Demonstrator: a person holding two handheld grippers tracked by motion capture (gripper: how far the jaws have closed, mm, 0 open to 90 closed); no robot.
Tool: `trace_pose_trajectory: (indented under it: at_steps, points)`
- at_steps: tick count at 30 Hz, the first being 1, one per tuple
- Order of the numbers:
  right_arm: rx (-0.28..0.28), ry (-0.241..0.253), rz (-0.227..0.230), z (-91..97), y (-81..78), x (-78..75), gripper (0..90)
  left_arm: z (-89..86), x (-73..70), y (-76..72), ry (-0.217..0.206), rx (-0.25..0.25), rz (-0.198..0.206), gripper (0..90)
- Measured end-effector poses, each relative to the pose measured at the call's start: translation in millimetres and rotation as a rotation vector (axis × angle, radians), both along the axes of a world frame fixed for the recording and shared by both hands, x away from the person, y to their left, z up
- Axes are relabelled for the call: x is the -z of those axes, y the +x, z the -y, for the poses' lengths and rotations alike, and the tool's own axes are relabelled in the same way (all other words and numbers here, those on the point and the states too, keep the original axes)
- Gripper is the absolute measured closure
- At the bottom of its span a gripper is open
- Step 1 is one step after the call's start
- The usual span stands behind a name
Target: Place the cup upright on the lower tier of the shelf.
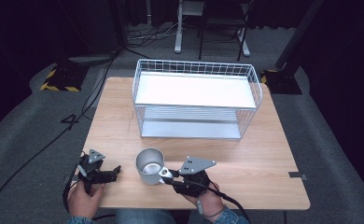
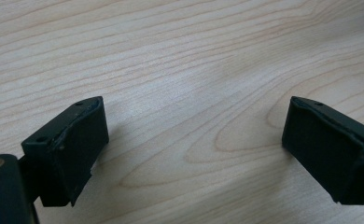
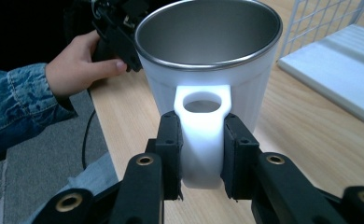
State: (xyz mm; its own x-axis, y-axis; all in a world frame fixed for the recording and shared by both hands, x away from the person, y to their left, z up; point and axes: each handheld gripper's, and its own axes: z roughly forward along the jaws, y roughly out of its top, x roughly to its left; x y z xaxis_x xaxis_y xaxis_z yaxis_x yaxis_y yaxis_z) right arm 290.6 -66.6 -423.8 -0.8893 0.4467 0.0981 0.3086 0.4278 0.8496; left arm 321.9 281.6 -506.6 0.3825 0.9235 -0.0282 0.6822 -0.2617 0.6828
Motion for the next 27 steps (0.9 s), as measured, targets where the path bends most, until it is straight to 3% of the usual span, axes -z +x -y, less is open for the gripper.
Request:
trace_pose_trajectory:
  at_steps: [12,27]
  points:
    - [0.042,0.027,0.018,6.3,14.9,-13.9,71.8,0.2,0.1,-0.1,-0.002,-0.003,0.000,7.4]
    - [0.153,0.037,0.042,2.2,71.2,-21.6,71.8,0.1,0.0,0.0,-0.001,-0.001,0.000,7.4]
